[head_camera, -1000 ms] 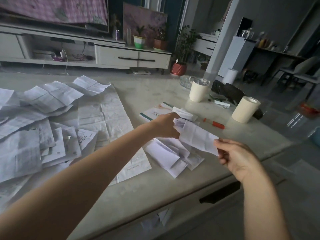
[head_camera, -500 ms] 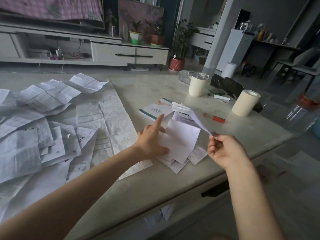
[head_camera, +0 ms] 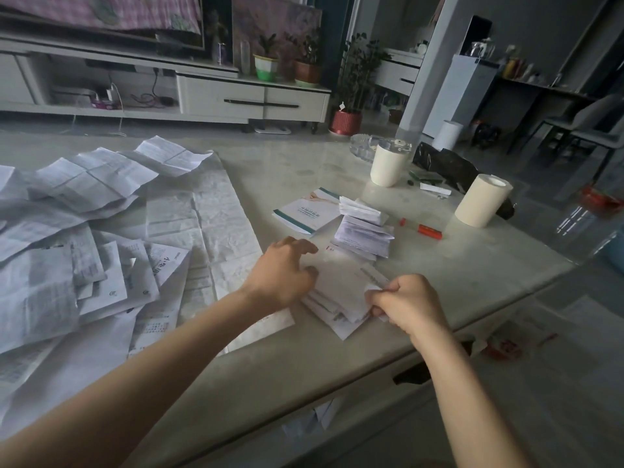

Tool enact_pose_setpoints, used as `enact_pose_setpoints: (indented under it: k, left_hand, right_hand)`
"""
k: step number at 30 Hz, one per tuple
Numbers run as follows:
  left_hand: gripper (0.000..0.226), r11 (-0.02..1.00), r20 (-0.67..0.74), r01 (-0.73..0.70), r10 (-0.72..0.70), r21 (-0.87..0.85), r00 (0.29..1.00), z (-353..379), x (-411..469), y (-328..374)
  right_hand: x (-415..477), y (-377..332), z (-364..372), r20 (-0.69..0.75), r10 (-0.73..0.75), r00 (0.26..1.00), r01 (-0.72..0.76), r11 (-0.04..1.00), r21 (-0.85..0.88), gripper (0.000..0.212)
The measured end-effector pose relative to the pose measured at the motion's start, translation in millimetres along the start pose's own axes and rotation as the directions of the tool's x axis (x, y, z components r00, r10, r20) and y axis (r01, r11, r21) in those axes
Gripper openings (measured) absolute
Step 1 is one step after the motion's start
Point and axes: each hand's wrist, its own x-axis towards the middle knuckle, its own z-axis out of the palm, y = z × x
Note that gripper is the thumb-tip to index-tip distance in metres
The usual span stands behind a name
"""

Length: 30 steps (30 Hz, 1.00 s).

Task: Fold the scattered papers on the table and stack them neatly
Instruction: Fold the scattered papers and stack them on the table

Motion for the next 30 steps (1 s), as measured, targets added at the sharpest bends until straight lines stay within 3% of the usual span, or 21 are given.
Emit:
enact_pose_setpoints:
  k: [3, 5, 8, 14, 18, 21, 23, 26, 30]
  left_hand:
    - [0.061, 0.956, 0.123, -0.005, -0.033, 0.293, 0.992, 13, -3, 1]
    - [0.066, 0.940, 0.129, -0.023, -0.023, 0.342, 0.991, 19, -3, 3]
    - [0.063, 0.958, 0.069, -0.011, -0.009, 0.285, 0.998, 22, -4, 4]
    - [0.054, 0.988, -0.062, -0.069, 0.078, 0.139, 0.995, 20, -10, 17]
    - [0.064, 0.995, -0.196, -0.086, 0.074, -0.053, 0.978, -7, -4, 23]
    - [0.041, 0.996, -0.271, -0.043, 0.019, -0.081, 0.962, -40, -11, 12]
    - [0.031, 1.000, -0.306, -0.010, 0.012, 0.007, 0.952, -64, -26, -10]
    - [0.037, 0.982, -0.311, 0.058, 0.000, 0.179, 0.950, -95, -58, -54]
    - [0.092, 0.907, -0.202, 0.216, -0.150, 0.362, 0.968, -125, -110, -101]
  right_hand:
    - [-3, -6, 4, 0.048, -0.042, 0.998, 0.049, 0.988, -0.146, 0.021]
    - [-1, -7, 4, 0.032, -0.036, 0.999, 0.041, 0.986, -0.161, 0.025]
    - [4, -5, -1, -0.020, -0.047, 0.999, 0.045, 0.995, -0.091, 0.037]
    - [7, -16, -8, -0.244, -0.214, 0.946, 0.239, 0.968, 0.081, 0.010]
    - [0, -41, -10, -0.403, -0.298, 0.865, 0.382, 0.913, 0.146, 0.010]
    - [-14, -65, -4, -0.456, -0.369, 0.810, 0.501, 0.839, 0.211, 0.010]
    - [-26, -81, 8, -0.393, -0.458, 0.797, 0.570, 0.786, 0.240, 0.013]
    - [-44, -100, 37, -0.186, -0.609, 0.771, 0.636, 0.749, 0.186, 0.011]
    - [-65, -125, 85, 0.075, -0.709, 0.701, 0.702, 0.705, 0.101, 0.013]
